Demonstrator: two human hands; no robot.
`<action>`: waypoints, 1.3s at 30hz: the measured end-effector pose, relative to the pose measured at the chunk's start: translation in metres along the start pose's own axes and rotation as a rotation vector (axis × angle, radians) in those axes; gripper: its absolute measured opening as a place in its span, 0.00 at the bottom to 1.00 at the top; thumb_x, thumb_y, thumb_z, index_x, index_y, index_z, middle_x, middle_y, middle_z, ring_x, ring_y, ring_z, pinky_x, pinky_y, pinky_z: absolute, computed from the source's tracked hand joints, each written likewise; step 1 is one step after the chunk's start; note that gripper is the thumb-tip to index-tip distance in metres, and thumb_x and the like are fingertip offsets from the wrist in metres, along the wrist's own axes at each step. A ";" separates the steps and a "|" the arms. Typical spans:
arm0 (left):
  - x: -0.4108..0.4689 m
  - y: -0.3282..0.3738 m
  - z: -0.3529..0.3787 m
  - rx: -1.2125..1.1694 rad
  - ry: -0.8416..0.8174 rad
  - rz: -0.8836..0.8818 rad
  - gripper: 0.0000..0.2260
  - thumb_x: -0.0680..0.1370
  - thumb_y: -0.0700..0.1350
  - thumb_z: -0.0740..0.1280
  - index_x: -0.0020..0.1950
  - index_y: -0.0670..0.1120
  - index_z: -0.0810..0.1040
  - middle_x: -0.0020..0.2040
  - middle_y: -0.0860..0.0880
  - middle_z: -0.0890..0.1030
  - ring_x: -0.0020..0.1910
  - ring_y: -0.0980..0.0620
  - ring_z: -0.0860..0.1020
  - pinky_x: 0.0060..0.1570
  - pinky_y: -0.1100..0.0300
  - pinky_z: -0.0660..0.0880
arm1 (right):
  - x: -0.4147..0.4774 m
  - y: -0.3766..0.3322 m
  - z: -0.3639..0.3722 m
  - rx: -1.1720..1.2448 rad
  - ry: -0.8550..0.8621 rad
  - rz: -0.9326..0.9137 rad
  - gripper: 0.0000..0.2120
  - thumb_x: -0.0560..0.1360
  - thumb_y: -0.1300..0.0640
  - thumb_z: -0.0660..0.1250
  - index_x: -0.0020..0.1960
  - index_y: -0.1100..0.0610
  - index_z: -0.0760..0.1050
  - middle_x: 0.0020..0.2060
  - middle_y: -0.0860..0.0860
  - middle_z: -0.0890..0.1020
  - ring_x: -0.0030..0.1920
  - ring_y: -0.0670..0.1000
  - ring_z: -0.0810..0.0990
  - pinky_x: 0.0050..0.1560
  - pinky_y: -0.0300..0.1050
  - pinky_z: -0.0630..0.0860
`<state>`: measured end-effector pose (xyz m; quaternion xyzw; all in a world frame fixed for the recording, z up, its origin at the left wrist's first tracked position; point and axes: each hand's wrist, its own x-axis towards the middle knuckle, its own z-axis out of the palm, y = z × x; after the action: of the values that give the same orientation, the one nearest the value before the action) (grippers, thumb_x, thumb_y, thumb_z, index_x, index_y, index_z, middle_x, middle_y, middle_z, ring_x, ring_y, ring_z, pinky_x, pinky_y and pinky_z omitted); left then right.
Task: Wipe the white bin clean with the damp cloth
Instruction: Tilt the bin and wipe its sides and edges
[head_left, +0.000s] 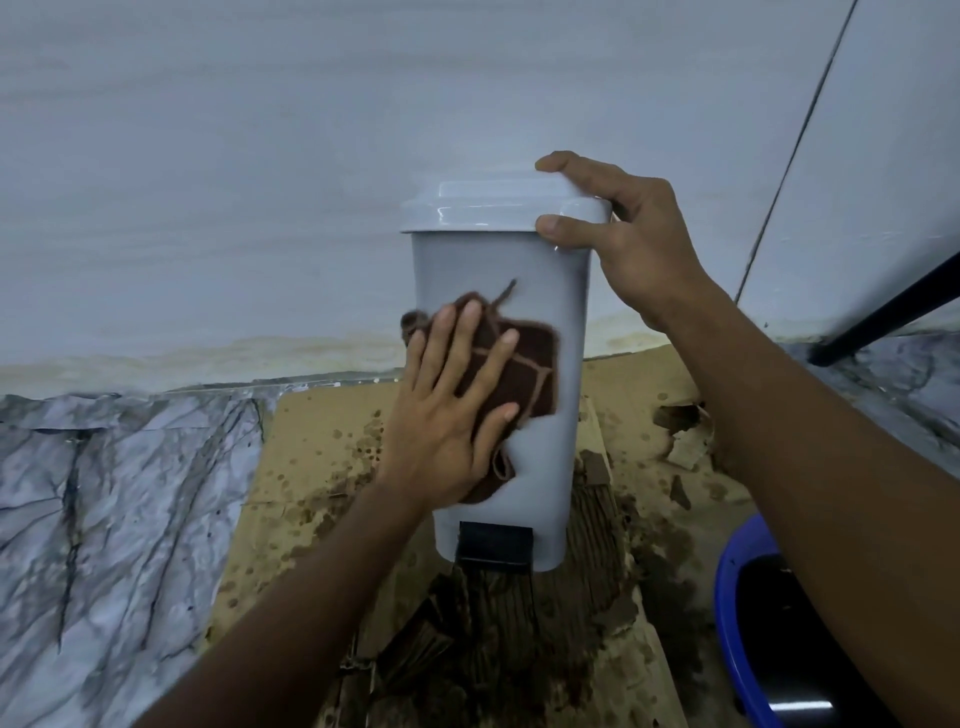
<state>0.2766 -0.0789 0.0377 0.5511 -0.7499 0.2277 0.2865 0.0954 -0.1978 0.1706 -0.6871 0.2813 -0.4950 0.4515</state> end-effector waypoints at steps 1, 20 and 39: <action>-0.015 0.006 0.006 -0.043 -0.003 -0.061 0.27 0.85 0.54 0.56 0.82 0.46 0.56 0.82 0.39 0.51 0.82 0.38 0.47 0.79 0.38 0.49 | 0.000 0.000 -0.001 -0.005 0.003 0.001 0.16 0.69 0.62 0.75 0.56 0.51 0.82 0.58 0.50 0.80 0.53 0.46 0.79 0.56 0.47 0.80; 0.048 0.043 -0.058 -0.913 0.602 -1.163 0.16 0.87 0.49 0.54 0.72 0.50 0.74 0.54 0.54 0.81 0.48 0.62 0.79 0.47 0.63 0.74 | -0.057 -0.030 -0.002 -0.263 -0.124 -0.076 0.20 0.66 0.57 0.81 0.55 0.49 0.82 0.59 0.43 0.81 0.63 0.44 0.77 0.58 0.47 0.78; 0.026 0.034 -0.156 -0.529 -0.398 -0.442 0.17 0.86 0.48 0.59 0.74 0.49 0.72 0.71 0.54 0.74 0.73 0.55 0.67 0.66 0.78 0.56 | -0.142 -0.058 0.011 -0.628 -0.195 0.184 0.17 0.67 0.42 0.77 0.54 0.41 0.83 0.62 0.38 0.80 0.63 0.43 0.76 0.66 0.46 0.72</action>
<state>0.2656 0.0154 0.1688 0.6396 -0.6870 -0.1517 0.3097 0.0525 -0.0507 0.1609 -0.8085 0.4363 -0.2732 0.2853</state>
